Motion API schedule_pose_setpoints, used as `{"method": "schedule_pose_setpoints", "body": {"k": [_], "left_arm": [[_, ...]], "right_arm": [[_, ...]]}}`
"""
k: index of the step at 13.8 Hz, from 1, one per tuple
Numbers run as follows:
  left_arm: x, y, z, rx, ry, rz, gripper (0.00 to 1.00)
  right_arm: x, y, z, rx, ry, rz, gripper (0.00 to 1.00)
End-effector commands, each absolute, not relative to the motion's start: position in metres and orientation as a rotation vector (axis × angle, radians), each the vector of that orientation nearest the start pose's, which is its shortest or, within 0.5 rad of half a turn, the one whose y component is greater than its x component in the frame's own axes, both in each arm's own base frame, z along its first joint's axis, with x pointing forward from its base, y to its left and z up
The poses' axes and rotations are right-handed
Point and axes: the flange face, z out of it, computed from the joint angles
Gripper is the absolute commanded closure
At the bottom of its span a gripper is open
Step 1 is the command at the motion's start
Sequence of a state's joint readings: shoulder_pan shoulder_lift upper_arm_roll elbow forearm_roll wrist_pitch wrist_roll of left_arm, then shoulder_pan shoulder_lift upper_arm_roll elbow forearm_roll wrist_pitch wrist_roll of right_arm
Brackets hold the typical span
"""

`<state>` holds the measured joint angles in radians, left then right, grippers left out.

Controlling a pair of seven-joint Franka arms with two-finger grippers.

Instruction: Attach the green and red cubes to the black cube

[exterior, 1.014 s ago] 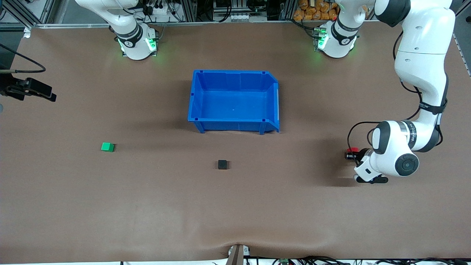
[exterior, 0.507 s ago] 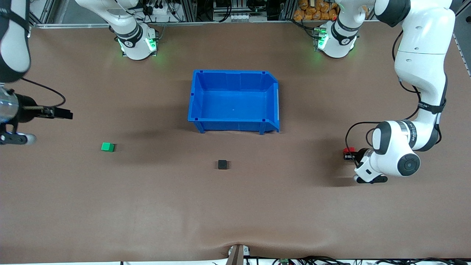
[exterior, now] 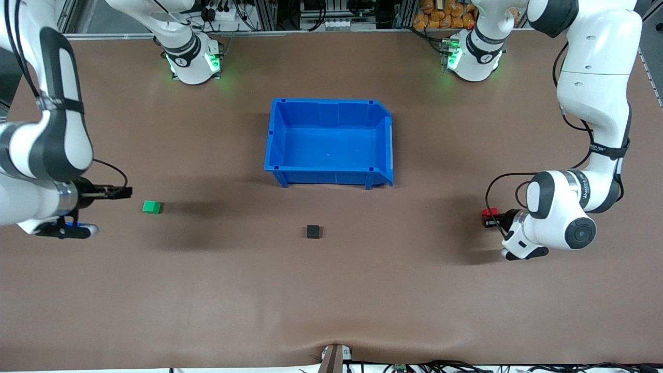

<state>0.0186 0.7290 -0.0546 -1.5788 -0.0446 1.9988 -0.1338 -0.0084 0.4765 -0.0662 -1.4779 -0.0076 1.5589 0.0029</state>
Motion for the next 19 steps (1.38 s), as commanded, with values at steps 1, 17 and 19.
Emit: {"method": "schedule_pose_setpoints", "body": {"k": [1,17,19], "left_arm": [[0.676,-0.034,0.201,-3.122,-0.386,0.471,1.0],[0.692,-0.196,0.214,-2.745,-1.652,0.461,1.0],[0.69,-0.232,0.212,-2.675,-1.812,0.4,1.0]], "right_arm": [[0.656,-0.068,0.372,-3.101,0.091,0.515,0.0],[0.605,-0.068,0.195,-3.108,-0.032,0.411,0.0],[0.592,-0.068,0.187,-3.107,-0.027,0.405,0.0]]}}
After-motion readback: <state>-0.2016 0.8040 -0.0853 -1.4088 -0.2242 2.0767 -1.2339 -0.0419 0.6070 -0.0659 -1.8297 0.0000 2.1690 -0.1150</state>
